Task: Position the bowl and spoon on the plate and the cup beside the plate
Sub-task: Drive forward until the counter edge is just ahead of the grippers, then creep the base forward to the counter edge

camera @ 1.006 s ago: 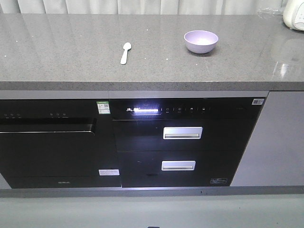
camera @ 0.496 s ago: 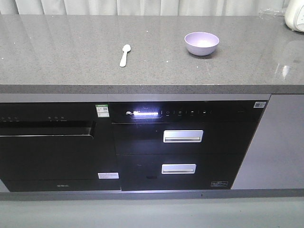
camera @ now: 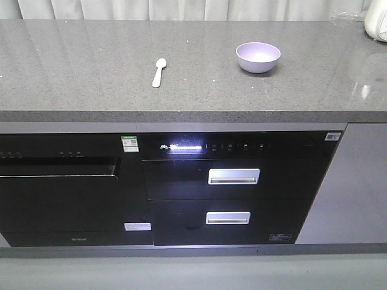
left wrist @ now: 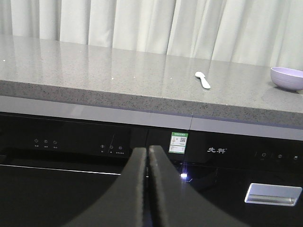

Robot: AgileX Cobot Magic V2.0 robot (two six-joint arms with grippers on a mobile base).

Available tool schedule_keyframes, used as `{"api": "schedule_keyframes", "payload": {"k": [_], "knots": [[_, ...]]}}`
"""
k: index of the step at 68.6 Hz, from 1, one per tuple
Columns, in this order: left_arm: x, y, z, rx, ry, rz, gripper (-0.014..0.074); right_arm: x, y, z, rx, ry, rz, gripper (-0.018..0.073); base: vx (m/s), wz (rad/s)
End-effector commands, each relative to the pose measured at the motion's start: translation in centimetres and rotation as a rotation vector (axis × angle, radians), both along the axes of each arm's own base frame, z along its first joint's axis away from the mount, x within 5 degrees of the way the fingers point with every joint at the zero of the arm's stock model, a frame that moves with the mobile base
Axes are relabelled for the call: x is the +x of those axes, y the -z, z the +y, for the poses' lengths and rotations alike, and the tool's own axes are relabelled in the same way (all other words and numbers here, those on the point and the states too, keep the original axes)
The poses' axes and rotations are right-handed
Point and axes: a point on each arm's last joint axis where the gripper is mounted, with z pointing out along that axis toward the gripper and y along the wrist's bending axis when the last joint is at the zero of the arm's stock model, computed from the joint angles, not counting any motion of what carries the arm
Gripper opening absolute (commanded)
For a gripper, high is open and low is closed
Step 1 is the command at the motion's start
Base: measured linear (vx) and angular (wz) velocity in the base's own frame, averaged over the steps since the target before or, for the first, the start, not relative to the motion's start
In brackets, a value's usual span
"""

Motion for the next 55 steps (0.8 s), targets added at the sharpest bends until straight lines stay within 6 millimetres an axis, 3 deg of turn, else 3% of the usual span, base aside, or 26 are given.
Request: {"api": "schedule_keyframes", "payload": {"k": [1, 55], "knots": [[-0.01, -0.02, 0.01, -0.004, 0.002, -0.062, -0.0006, -0.04, -0.43, 0.09, -0.018, -0.007, -0.069, -0.0001, 0.03, 0.01], [-0.01, -0.02, 0.01, -0.004, 0.002, -0.062, -0.0006, -0.04, -0.43, 0.09, -0.018, -0.007, -0.069, -0.0001, 0.04, 0.00]]}}
